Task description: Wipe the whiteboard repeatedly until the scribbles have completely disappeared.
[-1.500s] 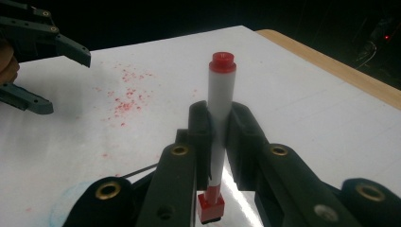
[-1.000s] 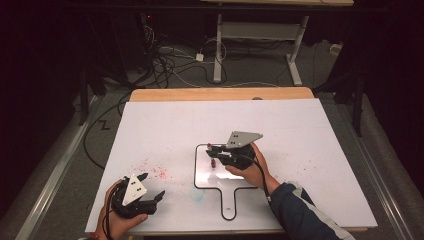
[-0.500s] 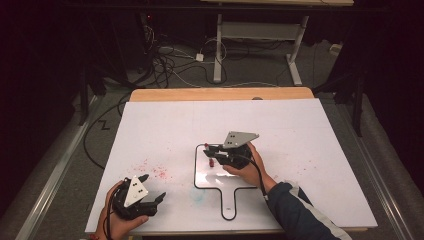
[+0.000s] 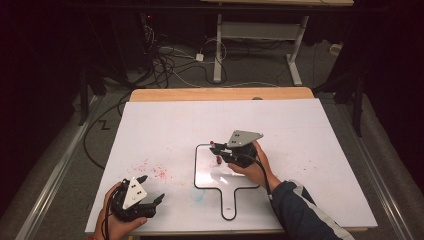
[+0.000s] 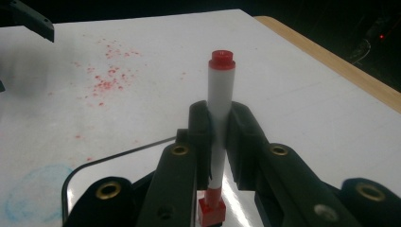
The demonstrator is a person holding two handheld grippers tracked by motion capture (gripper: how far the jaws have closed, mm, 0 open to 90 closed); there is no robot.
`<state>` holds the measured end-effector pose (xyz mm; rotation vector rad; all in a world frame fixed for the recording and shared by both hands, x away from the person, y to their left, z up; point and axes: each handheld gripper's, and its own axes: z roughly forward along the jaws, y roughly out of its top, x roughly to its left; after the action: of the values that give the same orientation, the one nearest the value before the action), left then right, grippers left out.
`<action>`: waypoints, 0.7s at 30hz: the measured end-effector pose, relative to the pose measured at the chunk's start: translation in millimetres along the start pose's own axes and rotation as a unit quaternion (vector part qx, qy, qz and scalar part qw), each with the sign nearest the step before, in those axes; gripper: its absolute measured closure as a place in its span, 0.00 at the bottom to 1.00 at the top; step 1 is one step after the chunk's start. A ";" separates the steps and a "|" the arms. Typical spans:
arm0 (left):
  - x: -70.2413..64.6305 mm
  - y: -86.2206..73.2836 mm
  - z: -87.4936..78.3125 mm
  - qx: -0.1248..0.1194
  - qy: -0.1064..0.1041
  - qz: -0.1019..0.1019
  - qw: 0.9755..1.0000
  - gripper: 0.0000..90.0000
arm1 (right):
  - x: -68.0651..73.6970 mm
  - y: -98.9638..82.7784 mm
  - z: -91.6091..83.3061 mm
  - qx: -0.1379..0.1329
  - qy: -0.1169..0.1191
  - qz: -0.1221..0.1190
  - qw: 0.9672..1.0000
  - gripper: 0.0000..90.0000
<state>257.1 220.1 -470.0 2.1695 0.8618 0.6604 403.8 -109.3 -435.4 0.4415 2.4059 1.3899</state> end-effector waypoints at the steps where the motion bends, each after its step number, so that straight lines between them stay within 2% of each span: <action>1: -0.1 0.0 0.2 0.000 -0.001 0.000 1.000 0.23 | 1.8 0.5 1.9 -0.003 0.004 -0.002 1.000 0.91; 7: -0.7 0.1 0.6 0.001 -0.003 0.003 1.000 0.23 | 22.3 5.0 13.7 -0.023 0.035 -0.025 0.999 0.91; 10: -0.3 0.1 0.5 0.000 -0.004 0.003 1.000 0.23 | 27.1 4.9 13.6 -0.025 0.038 -0.034 0.998 0.91; 12: -0.7 0.2 0.4 0.001 -0.004 0.005 1.000 0.23 | 25.1 3.5 11.5 -0.026 0.036 -0.033 0.998 0.91; 21: -1.3 0.9 1.1 0.002 -0.006 0.006 1.000 0.23 | 6.0 -10.2 -11.0 -0.018 -0.002 -0.033 0.999 0.91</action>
<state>257.3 218.3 -470.3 2.1810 0.8442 0.6511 392.6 -120.1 -439.8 0.3520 2.3651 1.4008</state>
